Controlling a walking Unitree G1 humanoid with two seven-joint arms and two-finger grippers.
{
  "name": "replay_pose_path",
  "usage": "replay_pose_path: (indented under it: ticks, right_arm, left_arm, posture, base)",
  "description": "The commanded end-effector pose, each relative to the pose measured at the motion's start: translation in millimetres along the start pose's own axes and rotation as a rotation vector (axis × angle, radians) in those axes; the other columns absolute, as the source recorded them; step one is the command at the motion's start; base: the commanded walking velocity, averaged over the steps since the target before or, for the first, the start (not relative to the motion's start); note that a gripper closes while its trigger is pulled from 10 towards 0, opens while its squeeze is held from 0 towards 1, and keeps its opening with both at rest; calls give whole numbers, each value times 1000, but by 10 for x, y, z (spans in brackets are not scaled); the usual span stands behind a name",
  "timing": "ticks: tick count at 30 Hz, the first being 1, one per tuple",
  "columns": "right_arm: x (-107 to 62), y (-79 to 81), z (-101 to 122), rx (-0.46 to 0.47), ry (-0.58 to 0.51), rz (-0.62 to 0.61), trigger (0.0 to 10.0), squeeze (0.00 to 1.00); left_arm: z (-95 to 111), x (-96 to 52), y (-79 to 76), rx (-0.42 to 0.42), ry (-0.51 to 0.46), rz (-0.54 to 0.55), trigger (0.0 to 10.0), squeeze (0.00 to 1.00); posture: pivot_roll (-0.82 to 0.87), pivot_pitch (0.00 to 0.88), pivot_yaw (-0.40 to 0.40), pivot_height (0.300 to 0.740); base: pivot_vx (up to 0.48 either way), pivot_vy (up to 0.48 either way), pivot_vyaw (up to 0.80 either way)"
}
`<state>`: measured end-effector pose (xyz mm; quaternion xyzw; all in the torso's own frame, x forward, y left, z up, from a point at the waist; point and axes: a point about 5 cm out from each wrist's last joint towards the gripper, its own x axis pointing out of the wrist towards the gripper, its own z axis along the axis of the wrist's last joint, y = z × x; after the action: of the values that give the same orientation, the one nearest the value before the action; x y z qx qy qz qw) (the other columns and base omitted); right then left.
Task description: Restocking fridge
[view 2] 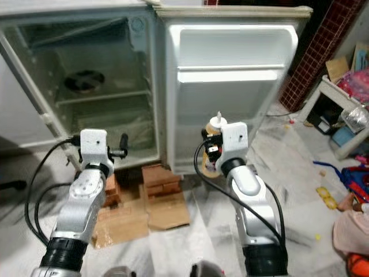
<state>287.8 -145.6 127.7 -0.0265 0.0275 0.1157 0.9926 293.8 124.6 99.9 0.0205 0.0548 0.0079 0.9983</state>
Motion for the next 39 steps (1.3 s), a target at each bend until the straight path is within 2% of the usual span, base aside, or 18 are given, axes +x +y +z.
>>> replay_pose_path:
  ticks: [1,6,8,10,12,13,15,16,20,22,24,28,32,39]
  right_arm:
    - [-14,-67,53,-9,-25,-18,10000,0]
    - [-18,-71,58,-8,-31,-18,10000,0]
    - [-21,-76,59,-7,-35,-19,10000,0]
    - [-33,-82,69,2,-51,-19,10000,0]
    - [-33,-82,69,2,-51,-19,10000,0]
    - [-36,-82,76,7,-61,-18,10000,0]
    - [-29,-81,86,13,-68,-15,10000,0]
    - [-23,-82,111,24,-83,-14,10000,0]
    - [-13,-81,148,36,-105,-18,10000,0]
    - [-11,-77,157,42,-114,-23,10000,0]
    - [-11,-72,156,49,-120,-24,10000,0]
    - [4,-58,154,54,-123,-29,10000,0]
    - [39,1,216,11,-163,7,10000,0]
    - [48,-21,210,42,-155,-4,10000,0]
  left_arm:
    - [27,-15,-57,-19,-4,-14,10000,0]
    - [50,-51,3,-71,-27,-13,10000,0]
    - [62,-67,48,-83,-34,2,10000,0]
    - [80,-121,179,-91,-45,42,10000,0]
    - [80,-121,179,-91,-45,42,10000,0]
    - [85,-165,272,-83,-50,69,10000,0]
    - [82,-187,332,-72,-53,86,10000,0]
    - [87,-213,399,-35,-75,103,10000,0]
    - [96,-268,462,11,-95,103,10000,0]
    - [82,-305,489,7,-92,108,10000,0]
    - [65,-331,503,5,-80,126,10000,0]
    - [71,-385,438,-19,-74,69,10000,0]
    - [32,-383,446,1,-50,63,10000,0]
    - [75,-385,397,-7,-72,16,10000,0]
  posture:
    - [-13,0,-1,740]
    - [-19,0,-3,740]
    - [-19,0,-4,740]
    - [-16,0,-3,740]
    - [-16,0,-3,740]
    - [-13,0,-3,740]
    - [-7,0,-3,740]
    - [0,0,-5,740]
    - [7,0,-5,740]
    - [11,0,-5,740]
    - [16,0,-4,740]
    - [23,0,-5,740]
    - [27,0,-6,740]
    - [22,0,-6,740]
  base:
    - [0,-480,0]
    - [0,-192,0]
    - [0,0,0]
    - [0,0,0]
    - [0,0,0]
    - [0,0,0]
    - [0,0,0]
    - [0,0,0]
    - [0,0,0]
    - [0,0,0]
    - [0,0,0]
    - [0,0,0]
    - [0,0,0]
    - [176,81,0]
